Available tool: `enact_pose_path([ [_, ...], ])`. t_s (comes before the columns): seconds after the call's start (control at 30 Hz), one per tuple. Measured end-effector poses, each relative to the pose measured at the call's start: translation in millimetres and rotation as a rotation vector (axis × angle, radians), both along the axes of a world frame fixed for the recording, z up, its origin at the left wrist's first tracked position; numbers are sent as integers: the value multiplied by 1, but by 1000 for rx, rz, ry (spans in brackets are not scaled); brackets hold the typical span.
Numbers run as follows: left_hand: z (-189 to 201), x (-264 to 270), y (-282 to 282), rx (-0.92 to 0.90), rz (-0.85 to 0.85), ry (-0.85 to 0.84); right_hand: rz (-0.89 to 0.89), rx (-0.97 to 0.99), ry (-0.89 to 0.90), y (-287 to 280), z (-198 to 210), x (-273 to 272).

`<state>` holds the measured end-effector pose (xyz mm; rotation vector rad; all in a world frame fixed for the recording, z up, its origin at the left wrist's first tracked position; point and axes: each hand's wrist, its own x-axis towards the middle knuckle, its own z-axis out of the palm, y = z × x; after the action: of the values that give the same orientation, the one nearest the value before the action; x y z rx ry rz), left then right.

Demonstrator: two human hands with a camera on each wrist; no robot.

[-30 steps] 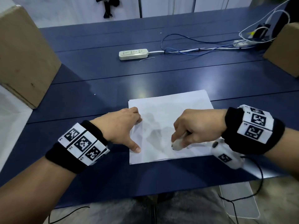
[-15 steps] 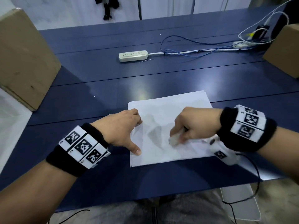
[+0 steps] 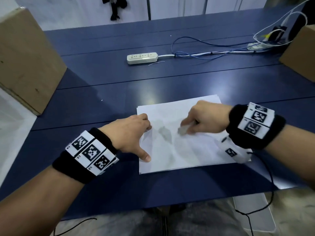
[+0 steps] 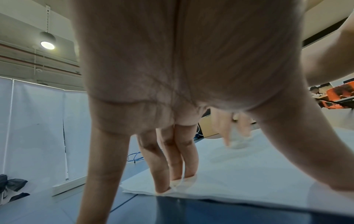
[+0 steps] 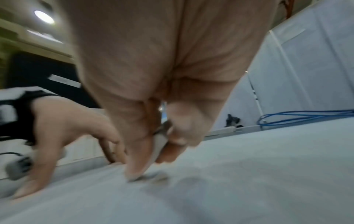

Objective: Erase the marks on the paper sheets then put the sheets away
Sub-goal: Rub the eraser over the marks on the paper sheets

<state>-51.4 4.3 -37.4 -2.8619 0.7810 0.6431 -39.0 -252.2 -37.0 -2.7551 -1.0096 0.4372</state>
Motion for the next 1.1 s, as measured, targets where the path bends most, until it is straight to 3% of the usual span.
enact_pose_path([
  [0.13,0,0,2,-3,-3,0,-6,-40,-83,-3,-1,0],
  [0.27,0,0,1,2,-1,4,165,-47,134,3,3,-34],
  [0.5,1,-1,0,2,-8,0,-73,-53,-135,-3,-1,3],
  [0.57,1,-1,0,6,-6,-4,30,-62,-77,-3,-1,-11],
  [0.63,0,-1,0,8,-3,-4,132,-28,113,0,-1,-30],
  [0.7,-1,-1,0,8,-5,0,109,3,183,2,-1,-34],
  [0.83,1,-1,-1,2,-6,2,-44,-32,-132,-4,-1,-1],
  [0.9,2,-1,0,7,-5,1,-63,-48,-172,-8,-2,3],
  [1.03,0,-1,0,23,-10,0,105,-47,75,-6,0,-29],
  [1.1,0,-1,0,21,-15,-3,94,-45,140,-5,1,-33],
])
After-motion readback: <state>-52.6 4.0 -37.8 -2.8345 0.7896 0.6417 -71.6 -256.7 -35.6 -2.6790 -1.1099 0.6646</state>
